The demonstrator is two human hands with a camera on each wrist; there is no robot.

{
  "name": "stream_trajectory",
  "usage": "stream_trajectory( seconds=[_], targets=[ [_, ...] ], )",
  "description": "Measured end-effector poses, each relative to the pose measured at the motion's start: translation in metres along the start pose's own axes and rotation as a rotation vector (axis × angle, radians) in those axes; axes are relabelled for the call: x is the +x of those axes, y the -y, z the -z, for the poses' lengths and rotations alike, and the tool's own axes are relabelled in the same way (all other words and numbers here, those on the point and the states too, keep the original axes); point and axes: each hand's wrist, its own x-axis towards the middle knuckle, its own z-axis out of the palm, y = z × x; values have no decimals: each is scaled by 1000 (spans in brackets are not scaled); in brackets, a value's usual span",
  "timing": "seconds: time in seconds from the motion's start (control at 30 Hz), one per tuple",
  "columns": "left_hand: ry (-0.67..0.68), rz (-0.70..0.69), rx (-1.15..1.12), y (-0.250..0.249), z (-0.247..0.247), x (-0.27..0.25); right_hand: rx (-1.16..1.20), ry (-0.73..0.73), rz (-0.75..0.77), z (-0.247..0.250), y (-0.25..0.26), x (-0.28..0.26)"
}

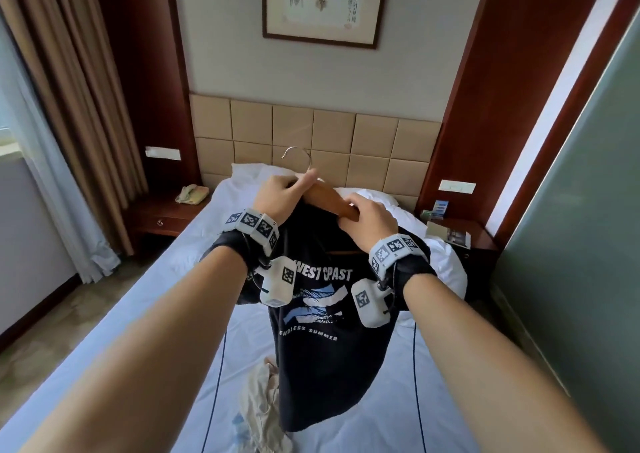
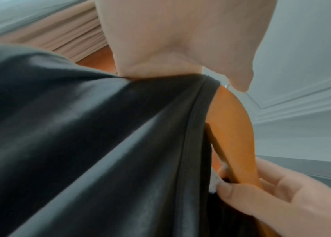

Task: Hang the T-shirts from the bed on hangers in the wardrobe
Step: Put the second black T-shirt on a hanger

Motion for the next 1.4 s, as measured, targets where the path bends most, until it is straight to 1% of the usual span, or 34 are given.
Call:
stream_trajectory(
  seconds=[0.13,0.27,0.37,0.5,0.67,0.7,0.77,0.8,0.83,0.97,1.0,1.07,1.13,1.2,1.3,1.37,1.4],
  targets=[
    [14,57,-79,39,11,2,23,-99,-76,-18,9,0],
    [-26,172,47,75,31,0,41,-149,-114,-38,17,-1],
    [-45,257,138,98,48,-4,6,-237,-119,-47,25,0],
    [-151,348,157,122,65,-13,-22,-346,-133,-56,34,-3],
    [-235,372,155,128,75,-25,36,-348,-178,-72,47,-15],
    [-278,355,149,127,75,-30,43,-345,-193,-76,49,-18],
    [-425,330,111,127,77,-42,64,-339,-226,-82,52,-23],
    [-473,345,92,128,78,-48,79,-335,-244,-85,54,-27],
    [-463,387,65,129,77,-54,94,-329,-261,-88,56,-30],
    [-218,652,-182,133,66,-75,140,-310,-308,-99,64,-44],
    [-149,703,-212,135,62,-79,152,-307,-315,-102,66,-47],
    [-22,754,-219,137,54,-87,161,-298,-319,-107,70,-52],
    [2,785,-219,139,47,-92,168,-288,-309,-111,72,-58],
    [-27,820,-280,141,44,-94,175,-289,-298,-115,73,-63],
    [-11,879,-525,135,48,-93,156,-324,-300,-122,70,-71],
    [-13,873,-692,127,53,-90,122,-349,-307,-126,69,-75],
    [-20,865,-741,125,54,-87,98,-359,-311,-128,68,-77]
  ],
)
